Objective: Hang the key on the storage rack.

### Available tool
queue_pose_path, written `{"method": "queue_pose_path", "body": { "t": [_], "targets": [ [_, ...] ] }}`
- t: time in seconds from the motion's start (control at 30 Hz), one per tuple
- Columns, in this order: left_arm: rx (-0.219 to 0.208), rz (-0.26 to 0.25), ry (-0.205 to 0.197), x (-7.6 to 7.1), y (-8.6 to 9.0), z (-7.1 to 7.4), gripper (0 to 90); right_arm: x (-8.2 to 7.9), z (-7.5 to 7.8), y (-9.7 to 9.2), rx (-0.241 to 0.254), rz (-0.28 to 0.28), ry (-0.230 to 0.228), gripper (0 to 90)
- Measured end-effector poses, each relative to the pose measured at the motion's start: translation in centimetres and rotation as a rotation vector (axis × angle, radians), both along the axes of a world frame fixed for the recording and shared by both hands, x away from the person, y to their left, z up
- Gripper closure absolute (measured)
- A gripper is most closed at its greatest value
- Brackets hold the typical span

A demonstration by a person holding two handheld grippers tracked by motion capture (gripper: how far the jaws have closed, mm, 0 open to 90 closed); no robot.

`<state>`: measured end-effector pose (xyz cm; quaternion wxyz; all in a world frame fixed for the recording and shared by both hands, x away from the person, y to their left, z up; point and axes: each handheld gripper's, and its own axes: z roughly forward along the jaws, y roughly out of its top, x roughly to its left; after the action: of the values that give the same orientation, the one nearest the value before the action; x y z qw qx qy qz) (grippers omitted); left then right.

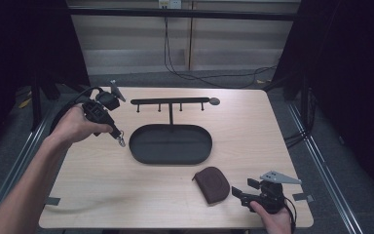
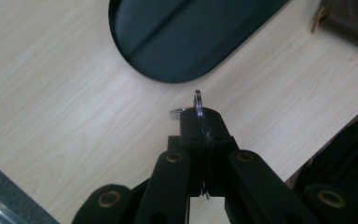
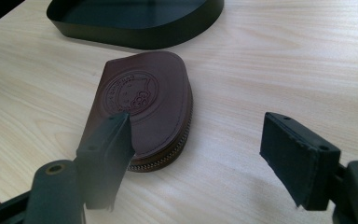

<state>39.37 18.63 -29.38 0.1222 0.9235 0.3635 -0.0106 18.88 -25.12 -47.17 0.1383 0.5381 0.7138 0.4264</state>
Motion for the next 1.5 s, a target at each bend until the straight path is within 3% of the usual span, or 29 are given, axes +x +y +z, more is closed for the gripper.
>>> {"method": "queue_pose_path", "body": {
  "t": [0.07,0.33,1.0,1.23,1.5],
  "targets": [
    [0.017,0.0,-0.001,0.2,-0.2,0.3,89.3,0.0,0.0,0.0,-0.002,0.0,-0.002,25.0],
    [0.021,-0.016,-0.01,1.0,-1.5,1.4,89.3,0.0,0.0,0.1,-0.002,0.009,0.003,25.0],
    [0.074,-0.022,0.025,3.7,-4.1,1.8,89.3,-0.1,0.0,0.1,0.003,0.016,0.001,24.7],
    [0.08,0.011,0.028,5.1,-4.4,1.7,89.3,0.0,-0.1,0.2,0.004,0.019,0.005,24.4],
    [0.072,0.006,0.032,5.9,-5.4,1.4,89.3,-0.1,-0.1,0.1,0.004,0.02,0.004,23.9]
  ]
}}
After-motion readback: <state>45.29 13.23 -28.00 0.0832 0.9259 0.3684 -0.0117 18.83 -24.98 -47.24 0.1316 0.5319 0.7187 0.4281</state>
